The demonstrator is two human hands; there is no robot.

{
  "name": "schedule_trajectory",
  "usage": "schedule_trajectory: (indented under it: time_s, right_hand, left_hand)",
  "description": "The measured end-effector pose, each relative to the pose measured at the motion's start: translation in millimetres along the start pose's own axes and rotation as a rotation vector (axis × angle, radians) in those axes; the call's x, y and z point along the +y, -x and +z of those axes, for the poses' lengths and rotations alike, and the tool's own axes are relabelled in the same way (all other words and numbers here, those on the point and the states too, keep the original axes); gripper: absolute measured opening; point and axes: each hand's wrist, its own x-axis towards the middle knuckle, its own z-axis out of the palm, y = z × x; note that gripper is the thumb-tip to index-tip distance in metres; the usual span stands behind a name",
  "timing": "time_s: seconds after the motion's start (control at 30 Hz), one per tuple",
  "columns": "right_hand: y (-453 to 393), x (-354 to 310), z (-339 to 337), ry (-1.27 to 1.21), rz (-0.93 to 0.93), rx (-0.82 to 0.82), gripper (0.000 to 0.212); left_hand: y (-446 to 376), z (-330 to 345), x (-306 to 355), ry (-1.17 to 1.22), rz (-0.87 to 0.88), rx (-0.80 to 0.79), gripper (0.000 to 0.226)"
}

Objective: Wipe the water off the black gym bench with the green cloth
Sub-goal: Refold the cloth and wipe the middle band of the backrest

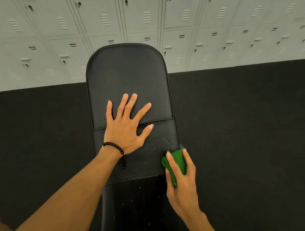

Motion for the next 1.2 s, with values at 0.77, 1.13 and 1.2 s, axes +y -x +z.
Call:
schedule_trajectory:
  time_s: [0.77, 1.13, 1.2]
  right_hand:
    - [-131.9, -21.9, -9.5, -0.381, 0.374, 0.174, 0.039]
    - [-28.2, -16.7, 2.0, -0.097, 0.251, 0.088, 0.050]
    - [-77.1, -25.8, 4.5, -0.092, 0.192, 0.127, 0.051]
  left_hand:
    - [-1.6, 4.5, 1.7, -0.019, -0.002, 0.077, 0.066]
    - [-1.0, 4.7, 0.3, -0.022, -0.002, 0.079, 0.066]
    - [-1.3, 5.5, -0.2, -0.025, -0.004, 0.074, 0.066]
